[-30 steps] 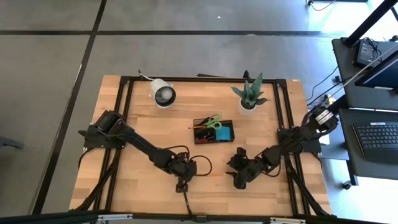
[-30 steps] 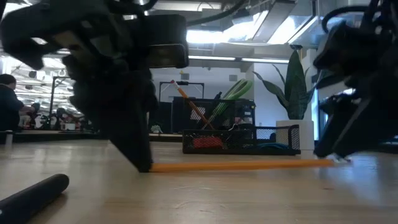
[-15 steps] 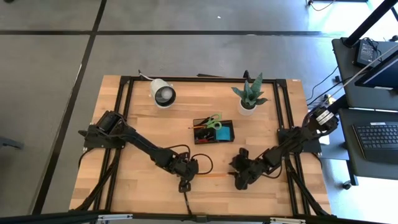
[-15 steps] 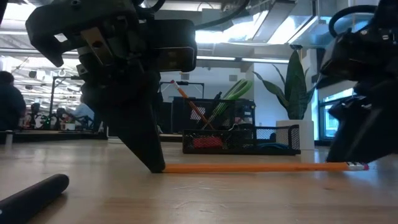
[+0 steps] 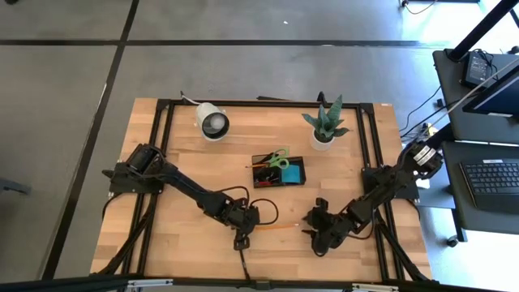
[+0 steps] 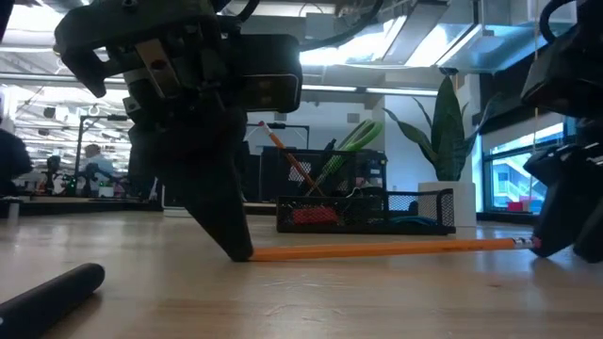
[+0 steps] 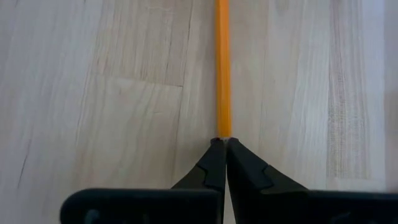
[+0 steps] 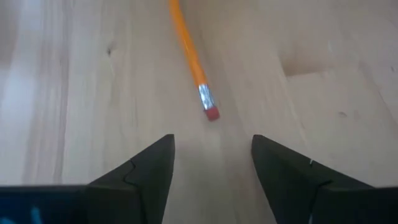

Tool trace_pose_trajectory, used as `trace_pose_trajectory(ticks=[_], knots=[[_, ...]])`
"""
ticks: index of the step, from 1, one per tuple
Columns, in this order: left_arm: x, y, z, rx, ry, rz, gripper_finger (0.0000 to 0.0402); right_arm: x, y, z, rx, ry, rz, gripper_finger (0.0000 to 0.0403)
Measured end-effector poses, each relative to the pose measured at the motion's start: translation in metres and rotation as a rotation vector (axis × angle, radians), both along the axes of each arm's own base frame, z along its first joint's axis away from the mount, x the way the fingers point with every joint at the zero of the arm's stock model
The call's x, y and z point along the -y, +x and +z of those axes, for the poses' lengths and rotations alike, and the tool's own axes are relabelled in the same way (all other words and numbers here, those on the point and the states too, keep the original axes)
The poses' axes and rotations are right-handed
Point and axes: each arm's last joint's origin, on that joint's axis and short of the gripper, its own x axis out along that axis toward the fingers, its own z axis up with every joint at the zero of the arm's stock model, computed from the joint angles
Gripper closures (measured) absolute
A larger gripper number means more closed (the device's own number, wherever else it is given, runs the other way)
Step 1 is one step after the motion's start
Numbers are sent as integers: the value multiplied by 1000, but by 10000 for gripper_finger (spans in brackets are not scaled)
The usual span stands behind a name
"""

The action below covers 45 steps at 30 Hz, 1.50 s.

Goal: Pick and place office supplies into organizer
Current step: Put the orange pencil in the desk organizer

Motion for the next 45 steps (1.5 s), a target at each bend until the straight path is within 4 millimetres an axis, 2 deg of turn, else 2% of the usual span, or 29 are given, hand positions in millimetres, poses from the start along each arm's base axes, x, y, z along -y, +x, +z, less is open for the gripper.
trace_pose_trajectory(ticks=[9,37,45], knots=[[0,1,0,13,8,-12,400,-4,6,-7,53,-23,17,189],[-1,5,-1,64,41,-7,400,-4,7,-8,50,-79,93,380],[-1,6,0,90,64,-14,390,-4,6,-8,45,-91,102,383]])
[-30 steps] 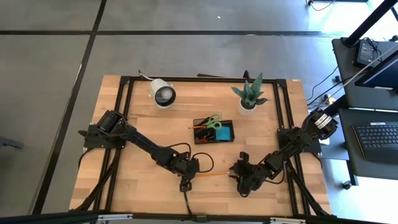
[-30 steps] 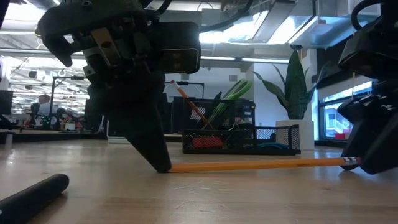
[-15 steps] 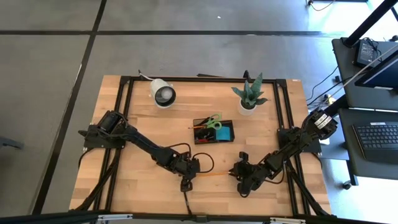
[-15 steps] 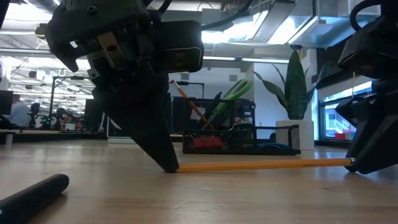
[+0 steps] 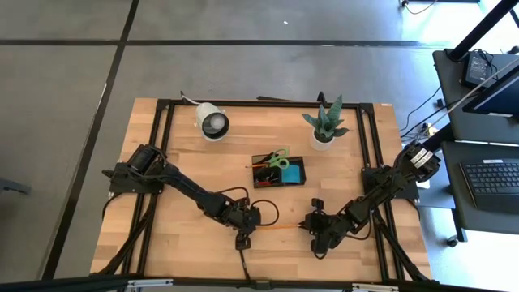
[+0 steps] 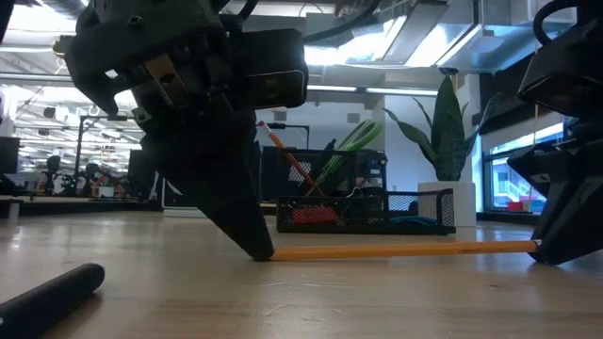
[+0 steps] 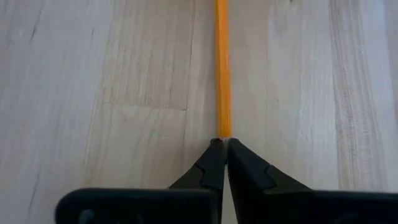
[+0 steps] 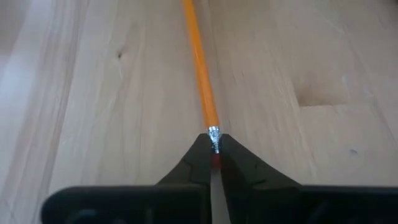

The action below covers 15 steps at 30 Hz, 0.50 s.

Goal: Pick and place office supplies into organizer
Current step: Put the orange pencil in the desk organizer

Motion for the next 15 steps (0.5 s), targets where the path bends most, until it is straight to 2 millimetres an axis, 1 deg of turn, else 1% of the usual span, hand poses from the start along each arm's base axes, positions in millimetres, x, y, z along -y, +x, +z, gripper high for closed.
trace_pose_trajectory(ticks=[3,8,10,13,15], knots=[[0,1,1,15,-4,-12,371,1,-1,1,-7,-5,2,383],[0,2,12,50,-32,-43,328,8,-5,9,-51,-30,-2,383],[-3,0,19,52,-25,-44,311,11,-6,14,-70,-53,-9,383],[-6,0,39,109,-34,-53,285,13,-2,21,-107,-107,-4,383],[-9,-2,48,113,-34,-50,270,13,2,29,-144,-151,7,383]])
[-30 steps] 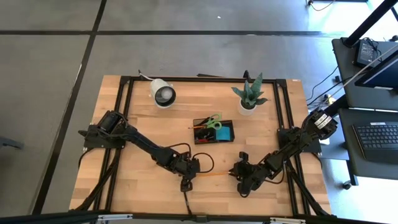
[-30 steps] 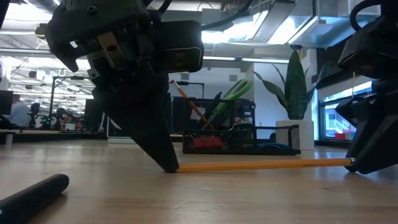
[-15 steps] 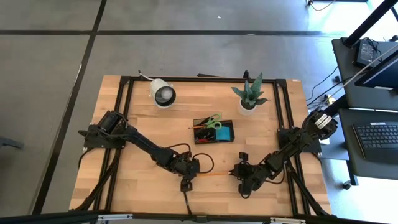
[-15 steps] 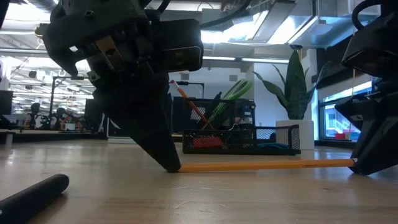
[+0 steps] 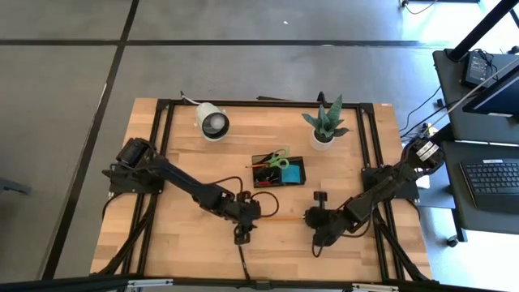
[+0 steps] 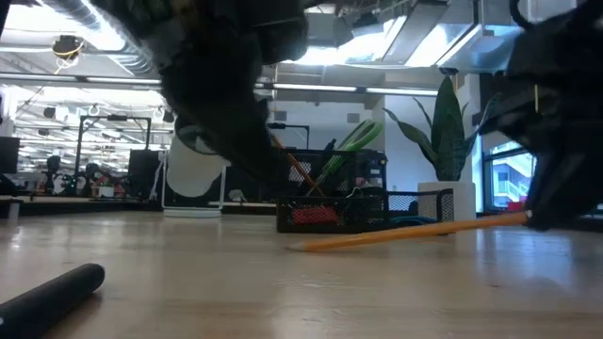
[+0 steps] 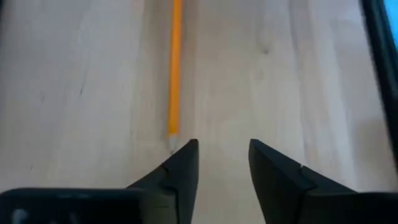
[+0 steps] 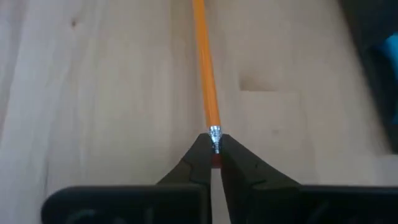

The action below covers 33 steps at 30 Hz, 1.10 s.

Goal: Pick and place office supplies into organizer
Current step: Put the orange pencil in the desk organizer

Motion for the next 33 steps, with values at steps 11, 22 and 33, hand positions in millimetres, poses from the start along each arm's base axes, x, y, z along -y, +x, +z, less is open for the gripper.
trace_pose_trajectory(ticks=[11,22,33], knots=[[-9,-24,1,-218,85,54,248,1,22,84,-255,-400,148,383],[-6,-40,-4,-337,180,99,254,48,45,169,-418,-711,186,383],[-4,-42,-4,-339,184,116,254,110,71,178,-532,-776,184,383]])
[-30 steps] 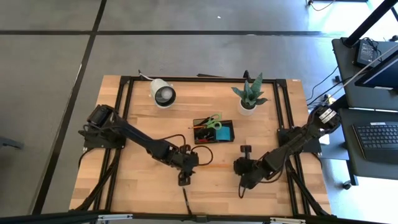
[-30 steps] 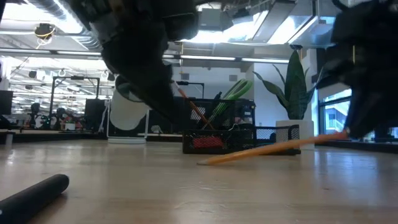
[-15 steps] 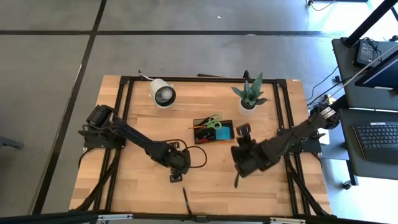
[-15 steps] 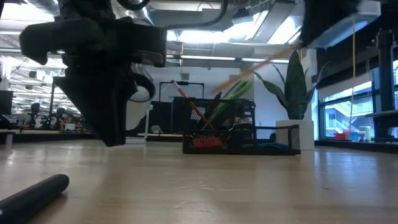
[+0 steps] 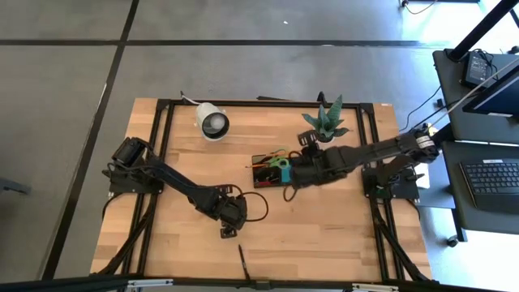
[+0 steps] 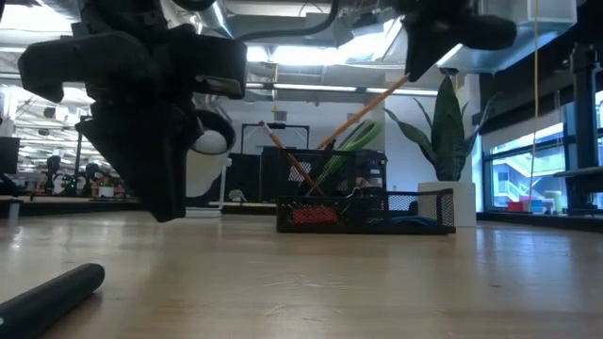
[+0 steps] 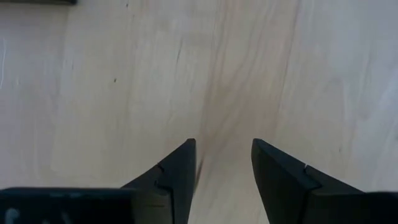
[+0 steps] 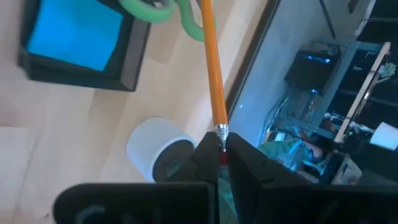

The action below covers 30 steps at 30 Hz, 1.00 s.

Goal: Pick and place office supplies into organizer
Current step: Put the orange pencil in the desk organizer

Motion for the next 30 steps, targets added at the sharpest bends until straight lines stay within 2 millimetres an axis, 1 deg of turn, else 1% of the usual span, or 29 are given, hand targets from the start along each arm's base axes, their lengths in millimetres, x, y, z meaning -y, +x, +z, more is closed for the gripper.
trace_pose_trajectory(ticks=[4,9,15,19,24,30], knots=[[0,0,0,-1,0,1,254,10,8,-4,-21,22,4,383],[-1,0,0,3,8,4,254,13,20,-12,-56,60,79,383],[-1,0,1,5,11,5,254,18,36,-32,-139,58,117,383],[-1,0,1,7,13,6,254,22,46,-45,-161,58,107,383],[-1,1,1,7,13,6,254,24,55,-55,-192,34,140,382],[-1,1,1,8,16,7,254,22,63,-54,-108,56,161,333]])
